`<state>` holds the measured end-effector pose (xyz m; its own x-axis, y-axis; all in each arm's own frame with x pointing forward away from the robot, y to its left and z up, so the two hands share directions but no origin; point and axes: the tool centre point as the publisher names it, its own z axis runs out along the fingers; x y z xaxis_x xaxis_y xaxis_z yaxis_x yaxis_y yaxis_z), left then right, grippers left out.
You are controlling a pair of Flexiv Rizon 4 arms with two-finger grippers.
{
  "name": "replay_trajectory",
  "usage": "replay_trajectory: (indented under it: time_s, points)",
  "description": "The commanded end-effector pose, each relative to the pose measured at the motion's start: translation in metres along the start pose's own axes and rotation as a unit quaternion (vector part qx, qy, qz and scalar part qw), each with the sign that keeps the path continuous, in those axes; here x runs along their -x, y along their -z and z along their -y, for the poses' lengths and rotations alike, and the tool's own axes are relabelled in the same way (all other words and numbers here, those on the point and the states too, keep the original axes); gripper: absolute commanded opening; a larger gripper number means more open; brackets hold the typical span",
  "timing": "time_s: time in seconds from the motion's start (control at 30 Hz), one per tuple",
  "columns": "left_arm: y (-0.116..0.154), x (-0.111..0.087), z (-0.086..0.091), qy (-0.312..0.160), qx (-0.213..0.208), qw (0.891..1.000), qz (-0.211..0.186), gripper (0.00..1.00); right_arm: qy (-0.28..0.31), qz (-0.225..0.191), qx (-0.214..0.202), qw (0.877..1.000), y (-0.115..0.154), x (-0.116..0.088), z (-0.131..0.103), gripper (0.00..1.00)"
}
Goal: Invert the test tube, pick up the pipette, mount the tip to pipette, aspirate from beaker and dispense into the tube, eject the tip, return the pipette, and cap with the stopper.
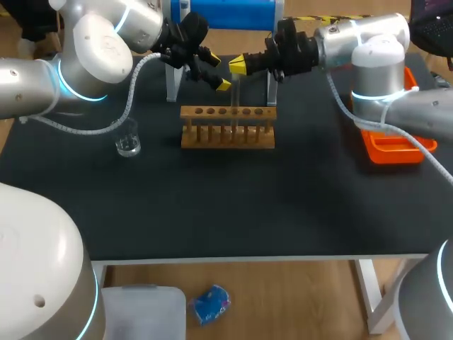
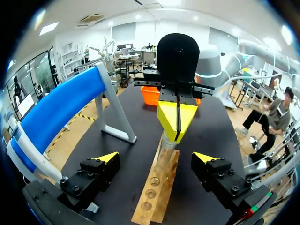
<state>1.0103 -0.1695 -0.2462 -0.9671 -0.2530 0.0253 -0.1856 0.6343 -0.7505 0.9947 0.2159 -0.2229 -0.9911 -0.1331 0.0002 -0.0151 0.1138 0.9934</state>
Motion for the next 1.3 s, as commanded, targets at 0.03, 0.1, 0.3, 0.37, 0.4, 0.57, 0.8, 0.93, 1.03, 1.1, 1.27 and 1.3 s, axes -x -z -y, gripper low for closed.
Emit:
replay_trajectory:
  time_s: [0.03,0.1,0.3,0.37,0.4,0.57,0.8,0.93,1.03,1.1,1.27,1.3]
  points:
    - [0.0,0.001,0.001,0.001,0.003,1.0,-0.002,1.0,-0.002,-0.003,0.0,1.0,-0.001,0.004,0.004,0.0]
    - [0.0,0.001,0.001,0.001,0.003,1.0,-0.002,1.0,-0.004,-0.004,0.0,1.0,-0.002,0.004,0.006,0.0]
    - [0.0,0.001,0.001,0.001,0.003,1.0,-0.002,1.0,-0.009,-0.004,0.001,1.0,-0.002,0.006,0.011,0.0]
    - [0.0,0.001,0.001,0.001,0.003,1.0,-0.002,1.0,-0.011,-0.004,0.002,1.0,-0.003,0.006,0.013,0.0]
    - [0.0,0.001,0.001,0.001,0.003,1.0,-0.002,1.0,-0.012,-0.003,0.002,1.0,-0.003,0.006,0.014,0.0]
    - [0.0,0.001,0.001,0.001,0.003,1.0,-0.002,1.0,-0.017,-0.002,0.005,1.0,-0.003,0.006,0.019,0.0]
    - [0.0,0.001,0.001,0.001,0.003,1.0,-0.002,1.0,-0.026,0.0,0.003,1.0,-0.003,0.005,0.027,0.0]
    - [0.0,0.001,0.001,0.001,0.003,1.0,-0.002,1.0,-0.022,0.001,0.005,1.0,-0.002,0.006,0.022,0.0]
    - [0.0,0.001,0.001,0.001,0.003,1.0,-0.002,1.0,-0.014,-0.001,0.004,1.0,0.0,0.007,0.013,0.0]
    - [0.0,0.001,0.001,0.001,0.003,1.0,-0.002,1.0,-0.01,-0.002,0.004,1.0,0.001,0.007,0.007,0.0]
    - [0.0,0.001,0.001,0.001,0.003,1.0,-0.002,1.0,0.0,-0.001,0.003,1.0,0.005,0.007,-0.003,0.0]
    - [0.0,0.001,0.001,0.001,0.003,1.0,-0.002,1.0,0.001,0.0,0.004,1.0,0.006,0.007,-0.005,0.0]
